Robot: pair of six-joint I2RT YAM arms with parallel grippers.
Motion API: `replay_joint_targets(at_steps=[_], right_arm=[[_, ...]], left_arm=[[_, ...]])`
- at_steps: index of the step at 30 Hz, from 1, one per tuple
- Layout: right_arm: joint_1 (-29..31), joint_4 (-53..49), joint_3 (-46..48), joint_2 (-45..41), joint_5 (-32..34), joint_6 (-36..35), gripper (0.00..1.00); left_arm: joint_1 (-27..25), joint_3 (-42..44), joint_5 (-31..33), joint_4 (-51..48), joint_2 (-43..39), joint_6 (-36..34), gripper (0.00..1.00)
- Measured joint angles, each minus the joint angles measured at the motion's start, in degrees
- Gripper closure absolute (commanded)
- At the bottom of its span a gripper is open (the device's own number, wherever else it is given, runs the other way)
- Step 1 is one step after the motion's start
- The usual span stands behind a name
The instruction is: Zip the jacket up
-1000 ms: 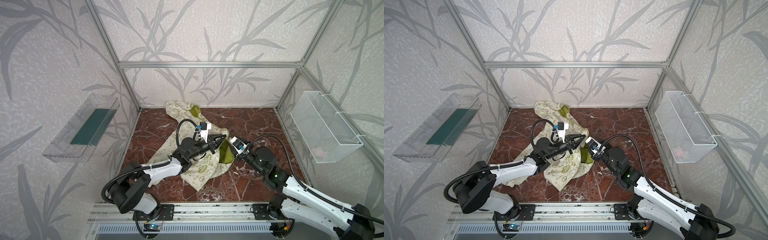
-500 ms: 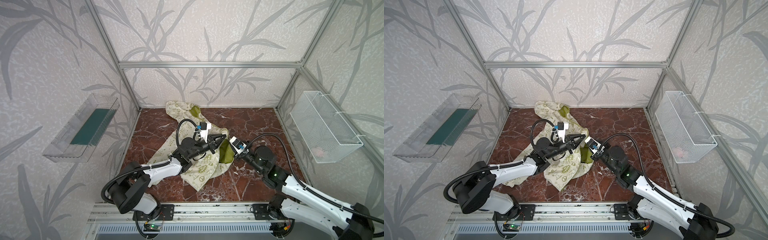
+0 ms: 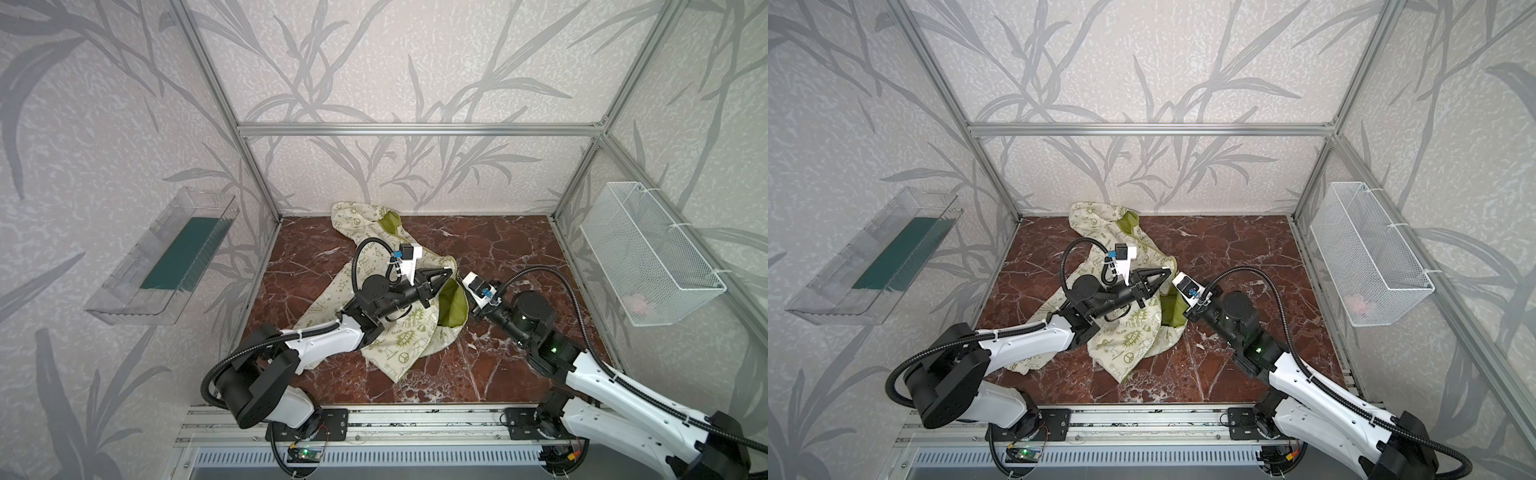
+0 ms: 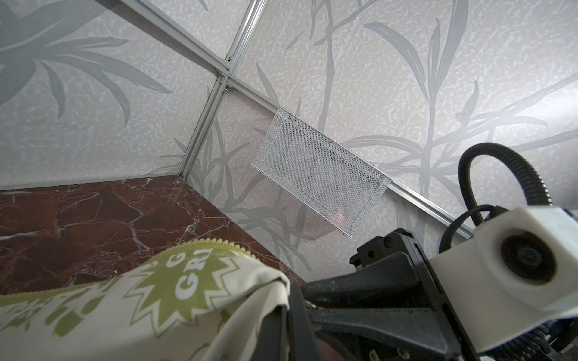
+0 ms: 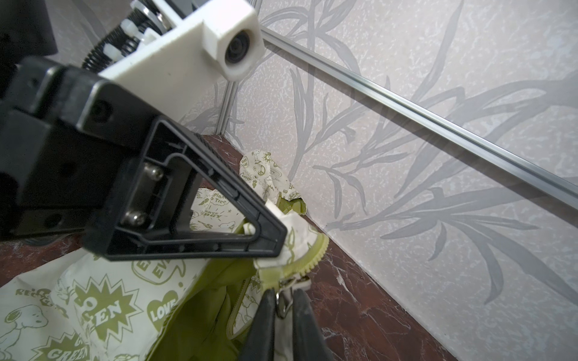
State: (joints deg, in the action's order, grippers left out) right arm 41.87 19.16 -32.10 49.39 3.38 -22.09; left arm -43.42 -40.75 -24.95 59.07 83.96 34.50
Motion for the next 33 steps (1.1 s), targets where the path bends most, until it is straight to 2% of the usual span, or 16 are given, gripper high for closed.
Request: replay_joint_targets(at_steps=[5,8,18,21,28,33], right_arm=[[-0.57,-0.28,0.00,-0.42,-0.52,0.72,0.92],[-0.92,-0.31,-0.02,-0.42,-0.59,1.05,1.00],[-1.75,-0.02,-0.72,0.74,-0.55,1.29,1.00],[-2.08,0.44,-0.96,2.05,-0.68,1.81,1.00],[-2.10,2.67,-3.30,7.28,-2.71,3.80,1.00],[-1.81,4.07,-5.01,10.73,-4.37,5.16,1.00]], left_arm=[[-0.02,0.00,0.00,-0.46,0.00,0.00,1.00],[-0.02,0.00,0.00,-0.46,0.00,-0.02,1.00],[-0.04,-0.02,-0.02,-4.42,-1.99,-1.11,1.00],[-0.02,-0.57,0.00,-10.75,-4.31,-2.60,1.00],[0.37,-6.27,2.60,-32.48,-10.38,-7.54,1.00],[2.34,-8.83,3.82,-43.50,-13.03,-7.80,1.00]])
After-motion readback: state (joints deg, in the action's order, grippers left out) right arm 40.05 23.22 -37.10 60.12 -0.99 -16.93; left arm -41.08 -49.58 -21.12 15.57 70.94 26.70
